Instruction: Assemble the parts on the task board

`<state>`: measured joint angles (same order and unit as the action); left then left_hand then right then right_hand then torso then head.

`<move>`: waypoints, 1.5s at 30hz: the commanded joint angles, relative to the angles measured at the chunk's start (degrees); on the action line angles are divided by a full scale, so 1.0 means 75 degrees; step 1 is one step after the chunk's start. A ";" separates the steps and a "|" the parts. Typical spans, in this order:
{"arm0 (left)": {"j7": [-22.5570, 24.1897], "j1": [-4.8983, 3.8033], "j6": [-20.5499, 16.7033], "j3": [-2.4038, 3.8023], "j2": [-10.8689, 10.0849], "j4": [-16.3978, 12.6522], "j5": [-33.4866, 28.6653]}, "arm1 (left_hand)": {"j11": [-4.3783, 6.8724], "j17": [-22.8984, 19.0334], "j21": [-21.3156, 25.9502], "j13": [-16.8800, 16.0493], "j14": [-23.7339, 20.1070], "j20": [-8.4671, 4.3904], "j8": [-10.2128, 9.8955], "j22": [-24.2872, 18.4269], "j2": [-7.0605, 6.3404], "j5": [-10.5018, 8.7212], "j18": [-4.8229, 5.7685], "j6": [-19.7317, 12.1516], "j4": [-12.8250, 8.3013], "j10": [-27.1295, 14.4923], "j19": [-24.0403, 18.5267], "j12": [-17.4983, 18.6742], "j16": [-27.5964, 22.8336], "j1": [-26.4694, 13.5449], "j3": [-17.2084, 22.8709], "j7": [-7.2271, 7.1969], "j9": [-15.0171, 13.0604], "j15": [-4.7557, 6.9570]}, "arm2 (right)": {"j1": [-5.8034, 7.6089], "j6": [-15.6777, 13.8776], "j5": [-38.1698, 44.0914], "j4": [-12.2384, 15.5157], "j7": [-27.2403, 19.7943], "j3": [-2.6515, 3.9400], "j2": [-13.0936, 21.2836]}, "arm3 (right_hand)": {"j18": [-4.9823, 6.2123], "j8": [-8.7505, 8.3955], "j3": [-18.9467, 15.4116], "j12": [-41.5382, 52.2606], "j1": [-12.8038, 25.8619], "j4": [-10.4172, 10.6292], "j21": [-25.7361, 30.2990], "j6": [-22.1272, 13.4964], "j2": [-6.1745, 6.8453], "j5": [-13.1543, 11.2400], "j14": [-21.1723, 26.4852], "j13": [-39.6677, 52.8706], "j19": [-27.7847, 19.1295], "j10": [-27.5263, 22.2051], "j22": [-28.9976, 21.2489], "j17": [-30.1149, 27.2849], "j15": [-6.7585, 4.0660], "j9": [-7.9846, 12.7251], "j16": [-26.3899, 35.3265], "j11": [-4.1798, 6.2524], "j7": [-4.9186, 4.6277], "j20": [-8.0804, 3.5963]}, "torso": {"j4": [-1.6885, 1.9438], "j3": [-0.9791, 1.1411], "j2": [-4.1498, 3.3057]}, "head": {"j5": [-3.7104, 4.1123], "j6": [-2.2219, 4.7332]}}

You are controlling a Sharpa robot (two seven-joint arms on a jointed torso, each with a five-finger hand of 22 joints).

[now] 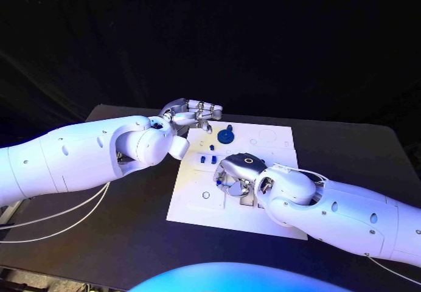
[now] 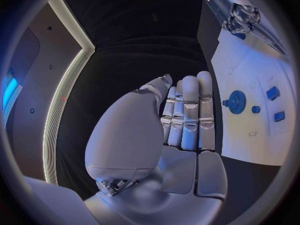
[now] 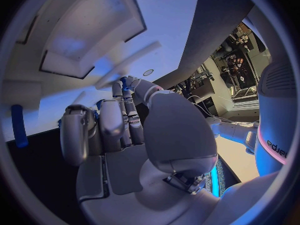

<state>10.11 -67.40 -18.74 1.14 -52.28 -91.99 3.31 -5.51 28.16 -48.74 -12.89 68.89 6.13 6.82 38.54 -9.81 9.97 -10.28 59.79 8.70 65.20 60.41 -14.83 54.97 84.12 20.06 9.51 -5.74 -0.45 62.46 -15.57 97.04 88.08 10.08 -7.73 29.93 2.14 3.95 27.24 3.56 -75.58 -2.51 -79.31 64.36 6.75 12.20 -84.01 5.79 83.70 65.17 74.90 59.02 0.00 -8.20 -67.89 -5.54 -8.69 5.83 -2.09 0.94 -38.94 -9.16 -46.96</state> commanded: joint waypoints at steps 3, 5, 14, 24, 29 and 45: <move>0.0006 -0.0008 0.0129 0.0005 -0.0001 -0.0020 -0.0017 | 0.0019 -0.0013 0.0050 -0.0011 -0.0001 0.0004 -0.0003 -0.0013 -0.0025 -0.0010 -0.0035 -0.0037 0.0000 -0.0058 0.0027 -0.0004 -0.0031 -0.0022 -0.0051 0.0034 0.0013 -0.0069 | -0.0011 -0.0031 0.0104 0.0097 0.0044 -0.0006 0.0101 | 0.0094 -0.0029 -0.0082 0.0051 0.0028 0.0014 0.0084 -0.0102 0.0130 0.0007 -0.0053 -0.0030 -0.0036 -0.0152 0.1208 -0.0039 0.0074 0.0024 0.0043 -0.0007 -0.0029 0.0074 | 0.0007 0.0007 -0.0001 | 0.0006 0.0005; 0.0006 -0.0008 0.0128 0.0005 -0.0006 -0.0015 -0.0017 | 0.0019 -0.0013 0.0050 -0.0011 -0.0001 0.0004 -0.0003 -0.0013 -0.0025 -0.0010 -0.0035 -0.0037 0.0000 -0.0058 0.0027 -0.0004 -0.0031 -0.0022 -0.0051 0.0034 0.0013 -0.0069 | -0.0010 -0.0111 0.0122 0.0158 0.0051 -0.0006 0.0169 | 0.0114 -0.0037 -0.0113 0.0055 0.0047 0.0018 0.0166 -0.0144 0.0165 0.0010 -0.0048 -0.0042 -0.0081 -0.0205 0.1166 -0.0065 0.0082 0.0035 0.0056 -0.0018 -0.0036 0.0084 | 0.0006 0.0005 0.0002 | 0.0005 0.0005; 0.0005 -0.0007 0.0139 0.0005 -0.0040 0.0006 -0.0017 | 0.0017 -0.0013 0.0055 -0.0010 -0.0004 0.0006 -0.0007 -0.0016 -0.0025 -0.0009 -0.0036 -0.0049 -0.0001 -0.0071 0.0027 0.0000 -0.0033 -0.0019 -0.0053 0.0036 0.0017 -0.0070 | 0.0145 -0.0533 0.0132 0.0741 0.0088 0.0052 0.0830 | 0.0193 -0.0054 -0.0248 0.0107 0.0069 0.0020 0.0512 -0.0476 0.0284 0.0018 0.0041 -0.0098 -0.0263 -0.0508 0.0990 -0.0363 0.0109 0.0131 0.0268 -0.0044 -0.0018 0.0121 | -0.0014 0.0010 -0.0003 | 0.0077 0.0092; 0.0012 -0.0007 0.0195 0.0004 -0.0088 -0.0003 -0.0017 | 0.0017 -0.0013 0.0057 -0.0010 -0.0005 0.0007 -0.0008 -0.0017 -0.0024 -0.0008 -0.0036 -0.0052 -0.0002 -0.0075 0.0027 0.0000 -0.0033 -0.0016 -0.0053 0.0036 0.0018 -0.0071 | 0.0819 -0.0036 -0.0111 0.0907 0.0301 0.0153 0.1814 | 0.0191 -0.0039 -0.0752 0.0270 0.0184 0.0127 0.0553 -0.0764 0.0450 0.0165 0.0011 -0.0116 -0.0247 -0.0797 0.0979 -0.0342 0.0111 0.0218 0.0215 -0.0040 0.0201 0.0119 | -0.0022 0.0001 0.0007 | 0.0361 0.0256; 0.0016 -0.0007 0.0212 0.0004 -0.0095 -0.0006 -0.0017 | 0.0017 -0.0013 0.0057 -0.0010 -0.0005 0.0007 -0.0008 -0.0017 -0.0024 -0.0008 -0.0036 -0.0052 -0.0002 -0.0075 0.0027 0.0000 -0.0033 -0.0016 -0.0053 0.0036 0.0018 -0.0071 | 0.0936 0.0225 -0.0067 0.0668 0.0289 0.0160 0.1996 | 0.0201 -0.0031 -0.1201 0.0443 0.0127 0.0191 0.0626 -0.0857 0.0454 0.0336 0.0011 -0.0103 -0.0262 -0.0968 0.0953 -0.0327 0.0121 0.0252 0.0168 -0.0055 0.0309 0.0131 | -0.0011 0.0006 -0.0004 | 0.0466 0.0318; 0.0003 -0.0006 0.0176 0.0004 -0.0116 0.0001 -0.0017 | 0.0017 -0.0013 0.0062 -0.0011 -0.0007 0.0008 -0.0007 -0.0020 -0.0006 -0.0003 -0.0037 -0.0055 -0.0005 -0.0081 0.0029 -0.0001 -0.0033 -0.0001 -0.0045 0.0036 0.0021 -0.0071 | 0.0872 0.0637 -0.0115 0.0332 0.0137 0.0147 0.1898 | 0.0177 0.0022 -0.1639 0.0860 -0.0059 0.0300 0.0549 -0.0719 0.0271 0.0480 -0.0011 -0.0028 -0.0170 -0.0937 0.1009 -0.0319 0.0078 0.0245 0.0101 0.0000 0.0307 0.0103 | -0.0006 0.0006 -0.0005 | 0.0514 0.0332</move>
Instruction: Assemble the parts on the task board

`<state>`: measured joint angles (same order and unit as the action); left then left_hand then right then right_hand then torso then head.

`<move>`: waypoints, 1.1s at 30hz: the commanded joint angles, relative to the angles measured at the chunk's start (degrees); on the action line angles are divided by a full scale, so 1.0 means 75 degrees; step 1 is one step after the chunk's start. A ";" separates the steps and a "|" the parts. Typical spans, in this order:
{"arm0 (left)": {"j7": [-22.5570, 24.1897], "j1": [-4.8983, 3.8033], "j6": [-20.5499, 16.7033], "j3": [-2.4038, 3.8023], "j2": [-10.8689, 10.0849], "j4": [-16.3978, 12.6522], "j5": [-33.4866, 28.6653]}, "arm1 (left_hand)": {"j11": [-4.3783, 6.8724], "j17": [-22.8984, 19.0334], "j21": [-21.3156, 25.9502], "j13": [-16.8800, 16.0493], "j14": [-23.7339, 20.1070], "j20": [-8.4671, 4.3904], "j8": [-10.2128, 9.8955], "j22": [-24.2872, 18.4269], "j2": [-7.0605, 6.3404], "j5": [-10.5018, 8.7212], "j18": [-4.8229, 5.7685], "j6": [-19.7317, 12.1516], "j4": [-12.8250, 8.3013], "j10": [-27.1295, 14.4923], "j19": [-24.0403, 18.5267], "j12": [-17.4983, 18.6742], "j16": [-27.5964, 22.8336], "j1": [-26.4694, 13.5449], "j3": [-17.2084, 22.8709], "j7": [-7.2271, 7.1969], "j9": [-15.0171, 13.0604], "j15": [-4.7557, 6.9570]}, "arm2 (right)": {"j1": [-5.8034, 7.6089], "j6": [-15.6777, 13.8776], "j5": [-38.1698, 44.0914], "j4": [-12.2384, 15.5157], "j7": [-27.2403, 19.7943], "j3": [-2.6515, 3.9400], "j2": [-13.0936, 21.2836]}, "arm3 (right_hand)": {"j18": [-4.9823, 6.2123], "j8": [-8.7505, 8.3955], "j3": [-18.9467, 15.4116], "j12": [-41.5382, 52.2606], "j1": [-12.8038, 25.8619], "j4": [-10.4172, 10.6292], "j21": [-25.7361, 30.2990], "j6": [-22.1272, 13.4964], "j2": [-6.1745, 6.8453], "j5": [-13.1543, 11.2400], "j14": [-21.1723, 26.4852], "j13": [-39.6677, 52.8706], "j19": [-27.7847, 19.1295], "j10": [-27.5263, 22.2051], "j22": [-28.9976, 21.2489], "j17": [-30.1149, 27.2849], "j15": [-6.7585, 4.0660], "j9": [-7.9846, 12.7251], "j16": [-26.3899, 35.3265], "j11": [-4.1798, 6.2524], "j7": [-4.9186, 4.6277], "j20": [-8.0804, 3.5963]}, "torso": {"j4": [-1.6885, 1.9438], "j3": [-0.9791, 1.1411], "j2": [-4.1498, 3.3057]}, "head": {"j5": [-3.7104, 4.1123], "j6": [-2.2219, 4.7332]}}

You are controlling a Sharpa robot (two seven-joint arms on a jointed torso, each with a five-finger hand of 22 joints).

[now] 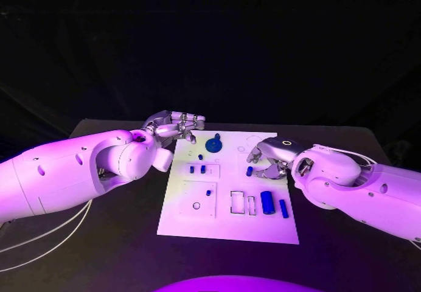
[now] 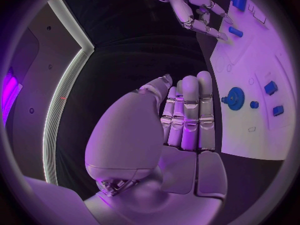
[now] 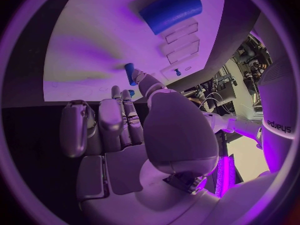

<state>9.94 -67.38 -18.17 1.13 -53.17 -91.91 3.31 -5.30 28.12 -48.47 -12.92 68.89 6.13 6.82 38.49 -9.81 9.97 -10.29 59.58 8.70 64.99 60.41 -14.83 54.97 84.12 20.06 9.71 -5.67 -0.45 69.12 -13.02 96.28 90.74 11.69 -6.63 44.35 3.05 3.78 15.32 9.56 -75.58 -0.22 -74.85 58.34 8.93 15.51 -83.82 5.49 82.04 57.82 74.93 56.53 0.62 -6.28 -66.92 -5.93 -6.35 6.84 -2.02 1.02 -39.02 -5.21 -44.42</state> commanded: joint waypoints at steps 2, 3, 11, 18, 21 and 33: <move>0.0024 -0.0008 0.0097 0.0005 -0.0003 -0.0010 -0.0017 | -0.0010 -0.0008 0.0026 -0.0007 -0.0007 0.0008 -0.0007 -0.0013 -0.0006 -0.0003 -0.0037 -0.0027 -0.0005 -0.0053 0.0029 -0.0002 -0.0033 -0.0001 -0.0045 0.0009 0.0012 -0.0071 | -0.0032 0.0312 -0.0036 -0.0044 -0.0096 -0.0002 -0.0054 | 0.0045 0.0047 -0.0063 0.0131 -0.0089 0.0002 -0.0089 0.0122 -0.0054 0.0045 -0.0041 0.0024 0.0081 0.0098 0.1031 0.0017 -0.0020 -0.0015 -0.0040 0.0071 -0.0034 -0.0043 | -0.0009 -0.0004 0.0003 | -0.0009 -0.0020; 0.0022 -0.0008 0.0094 0.0005 -0.0005 -0.0011 -0.0017 | -0.0010 -0.0008 0.0026 -0.0007 -0.0007 0.0008 -0.0007 -0.0013 -0.0006 -0.0003 -0.0037 -0.0027 -0.0005 -0.0053 0.0029 -0.0002 -0.0033 -0.0001 -0.0045 0.0009 0.0012 -0.0071 | -0.0041 0.0314 -0.0052 -0.0062 -0.0109 -0.0003 -0.0077 | 0.0037 0.0053 -0.0060 0.0174 -0.0111 0.0006 -0.0120 0.0156 -0.0082 0.0048 -0.0043 0.0032 0.0101 0.0142 0.1048 0.0017 -0.0030 -0.0020 -0.0044 0.0085 -0.0050 -0.0051 | -0.0005 -0.0005 0.0002 | -0.0007 -0.0023; 0.0015 -0.0008 0.0089 0.0005 -0.0011 -0.0012 -0.0017 | -0.0011 -0.0008 0.0028 -0.0007 -0.0008 0.0009 -0.0007 -0.0014 0.0000 -0.0003 -0.0037 -0.0030 -0.0005 -0.0056 0.0029 -0.0002 -0.0033 0.0001 -0.0044 0.0010 0.0014 -0.0071 | -0.0117 0.0258 -0.0126 -0.0142 -0.0212 -0.0011 -0.0214 | -0.0121 0.0154 0.0141 0.0473 -0.0243 0.0040 -0.0812 0.0573 -0.0269 0.0033 -0.0186 0.0105 0.0469 0.0702 0.1412 0.0488 -0.0142 -0.0078 -0.0436 0.0223 -0.0142 -0.0143 | 0.0000 0.0001 0.0005 | -0.0022 -0.0051; 0.0004 -0.0008 0.0087 0.0005 -0.0019 -0.0015 -0.0017 | -0.0012 -0.0008 0.0029 -0.0007 -0.0009 0.0009 -0.0008 -0.0014 0.0002 -0.0003 -0.0037 -0.0032 -0.0004 -0.0057 0.0029 -0.0002 -0.0032 0.0001 -0.0043 0.0010 0.0015 -0.0071 | -0.0150 0.0206 -0.0136 -0.0172 -0.0216 -0.0013 -0.0260 | -0.0168 0.0205 0.0439 0.0522 -0.0372 0.0027 -0.1019 0.0868 -0.0403 -0.0242 -0.0225 0.0129 0.0572 0.1050 0.1529 0.0666 -0.0219 -0.0117 -0.0611 0.0326 -0.0073 -0.0218 | -0.0013 -0.0006 0.0007 | -0.0039 -0.0048; 0.0000 -0.0008 0.0094 0.0005 -0.0017 -0.0015 -0.0017 | -0.0012 -0.0008 0.0029 -0.0007 -0.0009 0.0009 -0.0008 -0.0014 0.0002 -0.0003 -0.0037 -0.0032 -0.0004 -0.0057 0.0029 -0.0002 -0.0032 0.0001 -0.0043 0.0010 0.0015 -0.0071 | -0.0161 0.0186 -0.0137 -0.0184 -0.0214 -0.0013 -0.0282 | -0.0178 0.0214 0.0509 0.0506 -0.0384 0.0026 -0.1065 0.0938 -0.0415 -0.0269 -0.0231 0.0130 0.0594 0.1112 0.1555 0.0709 -0.0235 -0.0128 -0.0653 0.0342 -0.0057 -0.0235 | -0.0010 -0.0002 0.0007 | -0.0033 -0.0060; -0.0017 -0.0009 0.0097 0.0005 -0.0018 -0.0010 -0.0017 | -0.0012 -0.0007 0.0032 -0.0008 -0.0009 0.0010 -0.0009 -0.0016 0.0007 -0.0003 -0.0038 -0.0038 -0.0006 -0.0062 0.0030 -0.0003 -0.0031 0.0007 -0.0042 0.0009 0.0017 -0.0072 | -0.0209 -0.0106 0.0050 -0.0226 -0.0032 -0.0018 -0.0368 | -0.0205 0.0267 0.0809 0.0414 -0.0490 -0.0036 -0.1181 0.1215 -0.0529 -0.0517 -0.0243 0.0137 0.0648 0.1315 0.1627 0.0833 -0.0278 -0.0198 -0.0786 0.0394 -0.0008 -0.0282 | -0.0002 -0.0003 0.0007 | -0.0035 -0.0089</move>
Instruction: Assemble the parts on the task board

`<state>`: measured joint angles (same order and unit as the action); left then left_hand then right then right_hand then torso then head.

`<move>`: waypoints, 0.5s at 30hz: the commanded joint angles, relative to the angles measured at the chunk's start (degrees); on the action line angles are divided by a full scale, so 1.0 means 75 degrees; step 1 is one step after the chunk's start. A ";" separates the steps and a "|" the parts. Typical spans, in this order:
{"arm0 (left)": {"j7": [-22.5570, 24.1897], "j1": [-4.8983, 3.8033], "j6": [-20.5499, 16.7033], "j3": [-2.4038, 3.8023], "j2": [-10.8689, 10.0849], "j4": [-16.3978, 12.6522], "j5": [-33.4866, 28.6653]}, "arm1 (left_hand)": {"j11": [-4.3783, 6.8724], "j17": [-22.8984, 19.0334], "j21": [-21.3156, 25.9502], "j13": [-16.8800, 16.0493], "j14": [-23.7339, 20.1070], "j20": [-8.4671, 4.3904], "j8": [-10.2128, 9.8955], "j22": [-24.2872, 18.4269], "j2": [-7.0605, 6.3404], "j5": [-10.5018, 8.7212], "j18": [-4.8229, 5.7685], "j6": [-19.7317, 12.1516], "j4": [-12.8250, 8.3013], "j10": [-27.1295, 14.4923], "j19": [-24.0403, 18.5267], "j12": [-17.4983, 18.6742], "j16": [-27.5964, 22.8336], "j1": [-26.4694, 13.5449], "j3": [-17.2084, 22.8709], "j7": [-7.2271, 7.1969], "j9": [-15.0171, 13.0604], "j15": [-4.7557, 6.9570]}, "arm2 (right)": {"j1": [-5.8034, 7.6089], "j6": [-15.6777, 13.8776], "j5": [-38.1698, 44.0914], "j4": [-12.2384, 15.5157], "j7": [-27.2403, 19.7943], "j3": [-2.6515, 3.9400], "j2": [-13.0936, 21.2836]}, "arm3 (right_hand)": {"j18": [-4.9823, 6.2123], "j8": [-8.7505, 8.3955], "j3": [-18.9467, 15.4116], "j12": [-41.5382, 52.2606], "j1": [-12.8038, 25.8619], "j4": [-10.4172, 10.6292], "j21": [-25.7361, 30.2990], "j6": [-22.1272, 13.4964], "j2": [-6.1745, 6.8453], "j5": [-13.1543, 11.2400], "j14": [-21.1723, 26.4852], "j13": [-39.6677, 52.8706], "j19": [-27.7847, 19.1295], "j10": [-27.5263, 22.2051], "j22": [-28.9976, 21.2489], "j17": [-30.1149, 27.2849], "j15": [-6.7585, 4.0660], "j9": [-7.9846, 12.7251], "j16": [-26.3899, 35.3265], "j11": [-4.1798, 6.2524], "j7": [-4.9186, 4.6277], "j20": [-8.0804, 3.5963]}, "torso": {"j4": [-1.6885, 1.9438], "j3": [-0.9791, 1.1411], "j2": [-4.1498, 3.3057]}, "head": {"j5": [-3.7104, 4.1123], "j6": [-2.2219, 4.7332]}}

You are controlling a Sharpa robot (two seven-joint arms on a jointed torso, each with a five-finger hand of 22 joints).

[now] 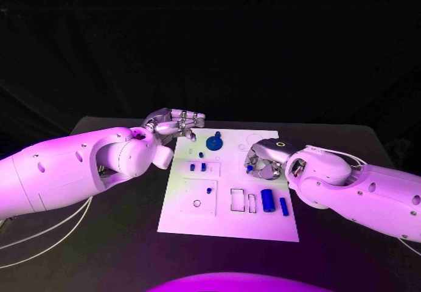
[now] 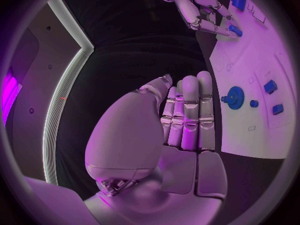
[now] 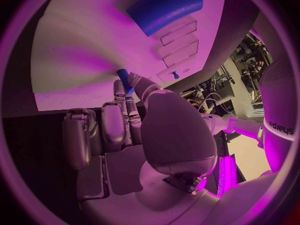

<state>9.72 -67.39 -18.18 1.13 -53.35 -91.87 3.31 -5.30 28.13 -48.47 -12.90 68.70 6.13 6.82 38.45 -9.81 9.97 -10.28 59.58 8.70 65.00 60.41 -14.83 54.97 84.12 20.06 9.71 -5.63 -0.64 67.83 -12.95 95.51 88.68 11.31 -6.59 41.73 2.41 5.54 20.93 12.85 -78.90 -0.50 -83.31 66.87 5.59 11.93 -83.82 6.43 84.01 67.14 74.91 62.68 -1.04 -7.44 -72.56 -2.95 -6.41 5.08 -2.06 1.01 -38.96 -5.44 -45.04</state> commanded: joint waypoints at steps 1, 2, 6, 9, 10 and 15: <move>0.0011 -0.0007 0.0100 0.0005 0.0006 -0.0014 -0.0017 | -0.0012 -0.0008 0.0032 -0.0011 0.0015 0.0010 -0.0009 -0.0010 0.0007 -0.0003 -0.0038 -0.0038 -0.0006 -0.0063 0.0030 -0.0003 -0.0031 0.0007 -0.0042 0.0009 0.0012 -0.0047 | -0.0038 -0.0175 0.0167 0.0068 0.0027 -0.0023 -0.0002 | -0.0119 0.0038 0.0073 -0.0027 -0.0046 0.0001 -0.0057 0.0095 -0.0090 -0.0035 -0.0243 0.0015 0.0388 0.0086 0.1632 0.0018 -0.0059 -0.0050 -0.0039 0.0001 0.0003 -0.0050 | 0.0001 -0.0002 0.0000 | -0.0005 -0.0009; 0.0009 -0.0007 0.0102 0.0005 0.0006 -0.0012 -0.0017 | -0.0012 -0.0008 0.0032 -0.0011 0.0015 0.0010 -0.0009 -0.0010 0.0007 -0.0003 -0.0038 -0.0038 -0.0006 -0.0063 0.0030 -0.0003 -0.0031 0.0007 -0.0042 0.0009 0.0012 -0.0047 | -0.0039 -0.0227 0.0176 0.0088 0.0031 -0.0023 0.0015 | -0.0120 0.0043 0.0084 -0.0030 -0.0042 0.0002 -0.0061 0.0110 -0.0094 -0.0021 -0.0242 0.0017 0.0390 0.0100 0.1635 0.0018 -0.0062 -0.0056 -0.0041 0.0004 0.0006 -0.0052 | 0.0000 -0.0002 0.0004 | -0.0007 -0.0007; 0.0001 -0.0007 0.0115 0.0005 0.0004 -0.0005 -0.0017 | -0.0012 -0.0008 0.0032 -0.0011 0.0015 0.0010 -0.0009 -0.0010 0.0007 -0.0003 -0.0038 -0.0038 -0.0006 -0.0063 0.0030 -0.0003 -0.0031 0.0007 -0.0042 0.0009 0.0012 -0.0047 | -0.0034 -0.0447 0.0190 0.0218 0.0042 -0.0018 0.0124 | -0.0125 0.0054 0.0111 -0.0038 -0.0035 0.0002 -0.0082 0.0144 -0.0101 0.0024 -0.0241 0.0021 0.0400 0.0134 0.1647 0.0023 -0.0068 -0.0071 -0.0051 0.0013 0.0010 -0.0058 | -0.0006 -0.0004 0.0011 | -0.0017 -0.0014; -0.0002 -0.0007 0.0119 0.0005 0.0004 0.0008 -0.0017 | -0.0012 -0.0008 0.0032 -0.0011 0.0015 0.0010 -0.0009 -0.0010 0.0007 -0.0003 -0.0038 -0.0038 -0.0006 -0.0063 0.0030 -0.0003 -0.0031 0.0007 -0.0042 0.0009 0.0012 -0.0047 | 0.0000 -0.0662 0.0131 0.0373 0.0022 0.0001 0.0235 | -0.0127 0.0057 0.0114 -0.0040 -0.0031 0.0002 -0.0091 0.0151 -0.0099 0.0030 -0.0242 0.0022 0.0405 0.0141 0.1652 0.0029 -0.0069 -0.0074 -0.0055 0.0014 0.0010 -0.0059 | -0.0002 -0.0003 0.0014 | -0.0019 -0.0002; -0.0004 -0.0007 0.0120 0.0005 0.0004 0.0014 -0.0017 | -0.0012 -0.0008 0.0032 -0.0011 0.0015 0.0010 -0.0009 -0.0010 0.0007 -0.0003 -0.0038 -0.0038 -0.0006 -0.0063 0.0030 -0.0003 -0.0031 0.0007 -0.0042 0.0009 0.0012 -0.0047 | 0.0017 -0.0746 0.0098 0.0430 0.0006 0.0010 0.0269 | -0.0127 0.0058 0.0116 -0.0041 -0.0029 0.0002 -0.0090 0.0155 -0.0098 0.0033 -0.0242 0.0023 0.0404 0.0144 0.1651 0.0029 -0.0069 -0.0076 -0.0056 0.0014 0.0010 -0.0060 | -0.0002 -0.0004 0.0016 | -0.0016 0.0003; -0.0009 -0.0006 0.0131 0.0005 0.0005 0.0042 -0.0017 | -0.0013 -0.0008 0.0034 -0.0011 0.0014 0.0010 -0.0012 -0.0011 0.0008 -0.0003 -0.0039 -0.0045 -0.0007 -0.0069 0.0030 -0.0002 -0.0031 0.0011 -0.0042 0.0010 0.0014 -0.0048 | 0.0141 -0.1069 -0.0170 0.0771 -0.0066 0.0070 0.0432 | -0.0128 0.0046 0.0130 -0.0071 -0.0024 -0.0005 -0.0093 0.0144 -0.0076 0.0052 -0.0243 0.0016 0.0405 0.0127 0.1654 0.0046 -0.0068 -0.0078 -0.0071 0.0007 -0.0002 -0.0062 | 0.0003 -0.0002 0.0018 | 0.0002 0.0045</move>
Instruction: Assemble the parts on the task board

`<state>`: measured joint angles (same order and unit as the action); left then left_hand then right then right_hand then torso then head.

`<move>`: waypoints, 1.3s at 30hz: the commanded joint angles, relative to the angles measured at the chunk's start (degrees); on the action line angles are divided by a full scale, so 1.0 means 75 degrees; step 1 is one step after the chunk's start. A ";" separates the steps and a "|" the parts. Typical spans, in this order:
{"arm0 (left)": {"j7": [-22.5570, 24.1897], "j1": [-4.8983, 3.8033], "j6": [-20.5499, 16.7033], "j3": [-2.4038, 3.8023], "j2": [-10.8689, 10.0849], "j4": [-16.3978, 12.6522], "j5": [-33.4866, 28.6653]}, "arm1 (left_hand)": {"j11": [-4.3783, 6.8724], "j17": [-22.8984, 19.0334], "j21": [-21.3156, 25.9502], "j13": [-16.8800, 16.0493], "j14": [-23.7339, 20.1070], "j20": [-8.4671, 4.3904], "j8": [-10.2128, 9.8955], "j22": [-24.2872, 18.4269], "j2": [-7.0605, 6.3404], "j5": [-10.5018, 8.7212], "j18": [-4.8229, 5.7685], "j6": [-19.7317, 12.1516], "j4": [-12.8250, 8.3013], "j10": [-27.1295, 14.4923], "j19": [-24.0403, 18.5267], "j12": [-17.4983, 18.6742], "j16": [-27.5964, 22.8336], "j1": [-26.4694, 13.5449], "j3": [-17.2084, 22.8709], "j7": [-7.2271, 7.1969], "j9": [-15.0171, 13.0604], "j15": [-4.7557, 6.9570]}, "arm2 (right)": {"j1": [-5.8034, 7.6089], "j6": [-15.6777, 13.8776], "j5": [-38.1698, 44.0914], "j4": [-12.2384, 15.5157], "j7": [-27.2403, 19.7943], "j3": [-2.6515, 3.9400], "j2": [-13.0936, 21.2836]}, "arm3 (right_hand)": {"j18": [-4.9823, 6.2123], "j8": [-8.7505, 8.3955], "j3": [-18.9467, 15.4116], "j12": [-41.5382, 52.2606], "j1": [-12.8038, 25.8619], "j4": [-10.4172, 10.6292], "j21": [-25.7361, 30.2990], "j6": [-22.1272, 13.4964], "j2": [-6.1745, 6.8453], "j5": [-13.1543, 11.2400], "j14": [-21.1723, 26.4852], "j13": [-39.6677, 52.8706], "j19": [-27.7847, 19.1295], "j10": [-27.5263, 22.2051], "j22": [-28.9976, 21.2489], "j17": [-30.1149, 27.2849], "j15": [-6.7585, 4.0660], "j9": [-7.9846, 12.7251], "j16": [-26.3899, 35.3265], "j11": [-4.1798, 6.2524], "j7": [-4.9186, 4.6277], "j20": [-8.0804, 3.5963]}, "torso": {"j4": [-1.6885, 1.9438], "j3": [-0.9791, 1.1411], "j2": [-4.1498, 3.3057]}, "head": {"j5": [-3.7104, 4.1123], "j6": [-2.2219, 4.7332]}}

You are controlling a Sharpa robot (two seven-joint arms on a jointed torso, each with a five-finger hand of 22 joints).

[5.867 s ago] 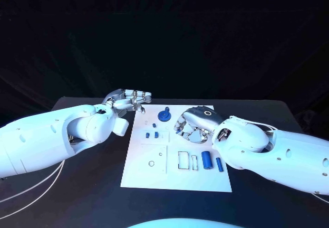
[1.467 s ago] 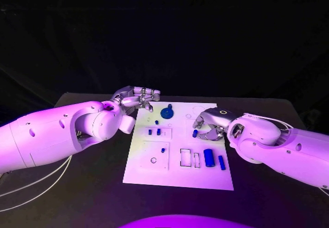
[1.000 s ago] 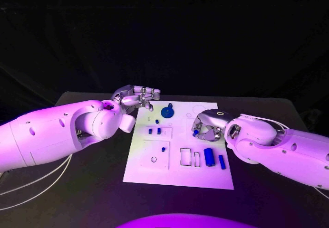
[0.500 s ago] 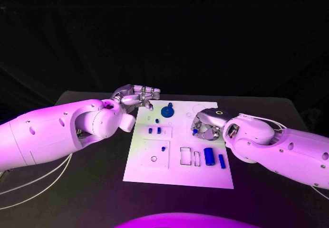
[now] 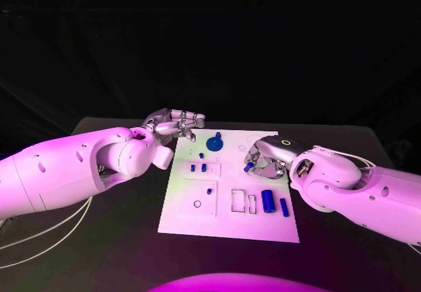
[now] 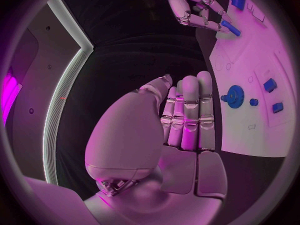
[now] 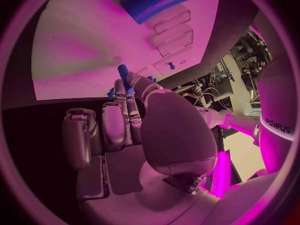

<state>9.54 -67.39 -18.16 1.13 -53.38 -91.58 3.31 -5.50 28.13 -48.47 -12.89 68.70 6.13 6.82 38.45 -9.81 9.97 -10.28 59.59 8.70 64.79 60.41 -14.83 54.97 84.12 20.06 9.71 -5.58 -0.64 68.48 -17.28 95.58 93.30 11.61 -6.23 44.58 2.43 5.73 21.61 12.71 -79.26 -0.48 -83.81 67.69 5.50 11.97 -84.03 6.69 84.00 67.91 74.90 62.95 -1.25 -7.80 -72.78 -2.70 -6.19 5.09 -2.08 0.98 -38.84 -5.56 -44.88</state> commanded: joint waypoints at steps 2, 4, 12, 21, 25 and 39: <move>0.0014 -0.0006 0.0129 0.0005 0.0012 0.0015 -0.0017 | 0.0015 -0.0008 0.0034 -0.0012 0.0014 0.0010 -0.0012 -0.0011 0.0008 -0.0003 -0.0038 -0.0045 -0.0007 -0.0041 0.0030 -0.0002 -0.0031 0.0011 -0.0042 0.0010 0.0007 -0.0047 | 0.0115 -0.0556 -0.0316 0.0325 -0.0125 0.0043 0.0123 | -0.0132 0.0019 0.0041 -0.0057 0.0026 -0.0007 -0.0031 0.0034 -0.0061 0.0047 -0.0215 -0.0019 0.0407 0.0023 0.1657 0.0011 -0.0040 -0.0030 -0.0043 -0.0028 -0.0033 -0.0063 | 0.0010 0.0000 0.0001 | 0.0014 0.0028; 0.0016 -0.0005 0.0129 0.0005 0.0017 0.0025 -0.0017 | 0.0015 -0.0008 0.0034 -0.0012 0.0014 0.0010 -0.0012 -0.0011 0.0008 -0.0003 -0.0038 -0.0045 -0.0007 -0.0041 0.0030 -0.0002 -0.0031 0.0011 -0.0042 0.0010 0.0007 -0.0047 | 0.0158 -0.0597 -0.0435 0.0493 -0.0142 0.0057 0.0174 | -0.0133 0.0017 0.0043 -0.0062 0.0029 -0.0007 -0.0036 0.0032 -0.0057 0.0048 -0.0215 -0.0021 0.0410 0.0020 0.1660 0.0013 -0.0039 -0.0031 -0.0044 -0.0031 -0.0036 -0.0063 | 0.0009 -0.0004 0.0000 | 0.0003 0.0031; 0.0018 -0.0004 0.0150 0.0004 0.0055 0.0044 -0.0018 | 0.0013 -0.0008 0.0036 -0.0012 0.0013 0.0010 -0.0014 -0.0012 0.0014 -0.0002 -0.0039 -0.0051 -0.0009 -0.0049 0.0031 -0.0001 -0.0030 0.0018 -0.0039 0.0012 0.0009 -0.0048 | 0.0106 -0.0640 -0.0830 0.1000 -0.0295 0.0066 -0.0081 | -0.0132 0.0014 0.0046 -0.0068 0.0034 -0.0005 -0.0031 0.0031 -0.0054 0.0046 -0.0215 -0.0021 0.0408 0.0020 0.1658 0.0016 -0.0037 -0.0032 -0.0048 -0.0033 -0.0043 -0.0062 | -0.0011 0.0000 -0.0005 | -0.0147 0.0010; 0.0015 -0.0003 0.0179 0.0003 0.0141 0.0102 -0.0036 | 0.0013 -0.0008 0.0036 -0.0012 0.0013 0.0010 -0.0014 -0.0012 0.0014 -0.0002 -0.0039 -0.0051 -0.0009 -0.0049 0.0031 -0.0001 -0.0030 0.0018 -0.0039 0.0012 0.0009 -0.0048 | -0.0312 -0.0626 -0.0817 0.0959 -0.0553 0.0000 -0.0904 | -0.0121 0.0007 0.0053 -0.0080 0.0042 -0.0002 0.0016 0.0023 -0.0054 0.0039 -0.0210 -0.0023 0.0384 0.0019 0.1638 -0.0006 -0.0033 -0.0033 -0.0036 -0.0040 -0.0055 -0.0062 | 0.0017 -0.0005 -0.0003 | -0.0360 -0.0050; 0.0010 -0.0003 0.0187 0.0002 0.0176 0.0113 -0.0041 | 0.0013 -0.0008 0.0036 -0.0012 0.0013 0.0010 -0.0014 -0.0012 0.0014 -0.0002 -0.0039 -0.0051 -0.0009 -0.0049 0.0031 -0.0001 -0.0030 0.0018 -0.0039 0.0012 0.0009 -0.0048 | -0.0498 -0.0563 -0.0744 0.0778 -0.0617 -0.0049 -0.1217 | -0.0121 0.0004 0.0059 -0.0084 0.0041 -0.0002 0.0017 0.0021 -0.0058 0.0039 -0.0210 -0.0024 0.0384 0.0018 0.1637 -0.0004 -0.0032 -0.0034 -0.0037 -0.0042 -0.0058 -0.0061 | 0.0009 -0.0011 -0.0017 | -0.0436 -0.0066; 0.0001 -0.0004 0.0200 0.0000 0.0223 0.0128 -0.0044 | 0.0012 -0.0008 0.0038 -0.0013 0.0012 0.0010 -0.0014 -0.0014 0.0021 -0.0003 -0.0039 -0.0054 -0.0010 -0.0052 0.0032 -0.0002 -0.0030 0.0022 -0.0037 0.0014 0.0011 -0.0048 | -0.0789 -0.0107 -0.0255 0.0199 -0.0514 -0.0152 -0.1738 | -0.0123 -0.0007 0.0066 -0.0103 0.0061 0.0006 0.0010 0.0011 -0.0058 0.0027 -0.0210 -0.0026 0.0387 0.0017 0.1642 0.0007 -0.0023 -0.0036 -0.0048 -0.0054 -0.0068 -0.0058 | -0.0008 0.0004 -0.0019 | -0.0567 -0.0101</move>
<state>9.38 -67.38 -17.71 1.10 -51.87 -90.57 3.26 -5.50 28.13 -48.48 -12.91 68.70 6.13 6.82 38.41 -9.81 9.97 -10.28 59.59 8.70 64.79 60.41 -14.83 54.97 84.12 20.06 9.71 -5.59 -0.64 62.66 -20.50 91.11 95.01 7.73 -7.35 31.78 2.55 5.57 21.83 12.28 -79.09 -0.39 -83.76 67.66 5.38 11.84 -84.03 6.49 84.00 67.97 74.93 62.96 -1.24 -7.80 -72.78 -2.77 -6.46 5.09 -2.13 0.94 -39.00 -9.79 -45.67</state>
